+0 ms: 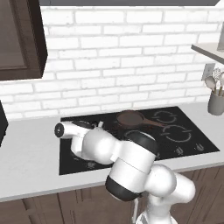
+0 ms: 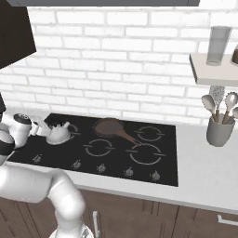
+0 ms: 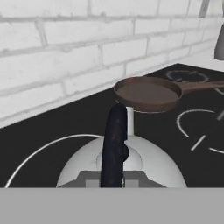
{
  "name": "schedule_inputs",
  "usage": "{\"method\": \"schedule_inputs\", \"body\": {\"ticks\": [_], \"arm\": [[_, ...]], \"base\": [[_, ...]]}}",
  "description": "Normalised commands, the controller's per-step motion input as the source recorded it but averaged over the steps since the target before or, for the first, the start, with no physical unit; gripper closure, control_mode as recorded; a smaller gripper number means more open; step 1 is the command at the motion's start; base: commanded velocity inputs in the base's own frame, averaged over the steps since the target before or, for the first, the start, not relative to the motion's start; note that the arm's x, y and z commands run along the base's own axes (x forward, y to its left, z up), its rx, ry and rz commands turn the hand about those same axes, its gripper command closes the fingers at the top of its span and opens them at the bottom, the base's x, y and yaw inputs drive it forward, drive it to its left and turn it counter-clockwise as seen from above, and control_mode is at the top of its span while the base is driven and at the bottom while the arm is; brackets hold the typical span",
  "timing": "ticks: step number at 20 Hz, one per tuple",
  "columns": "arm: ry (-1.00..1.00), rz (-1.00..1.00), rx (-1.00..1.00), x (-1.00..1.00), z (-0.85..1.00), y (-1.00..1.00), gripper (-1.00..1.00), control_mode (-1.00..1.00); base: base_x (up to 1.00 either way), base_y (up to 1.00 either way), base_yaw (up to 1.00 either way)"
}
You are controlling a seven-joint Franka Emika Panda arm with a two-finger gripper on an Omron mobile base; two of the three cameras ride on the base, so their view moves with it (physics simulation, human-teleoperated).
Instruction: Pick the kettle from the counter and place it on a stove burner. Then turn the burner on.
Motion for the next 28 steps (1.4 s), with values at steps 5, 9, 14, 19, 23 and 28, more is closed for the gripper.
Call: {"method": "schedule_inputs", "body": {"ticks": [5,9,14,19,23,28], "arm": [[-0.04,-0.04,0.0,0.53,0.0,0.03,1.0,-1.0],[-0.01,0.0,0.0,0.51,0.0,0.0,1.0,-1.0],[0.0,0.0,0.0,0.41,0.0,0.15,1.0,-1.0],[0.0,0.0,0.0,0.13,-0.08,0.41,1.0,-1.0],[0.0,0.0,0.0,0.21,-0.24,0.35,1.0,-1.0],[0.0,0.0,0.0,0.34,-0.24,0.02,1.0,-1.0]], "base": [[0.0,0.0,0.0],[0.0,0.0,0.0],[0.0,0.0,0.0],[0.0,0.0,0.0],[0.0,0.0,0.0],[0.0,0.0,0.0]]}}
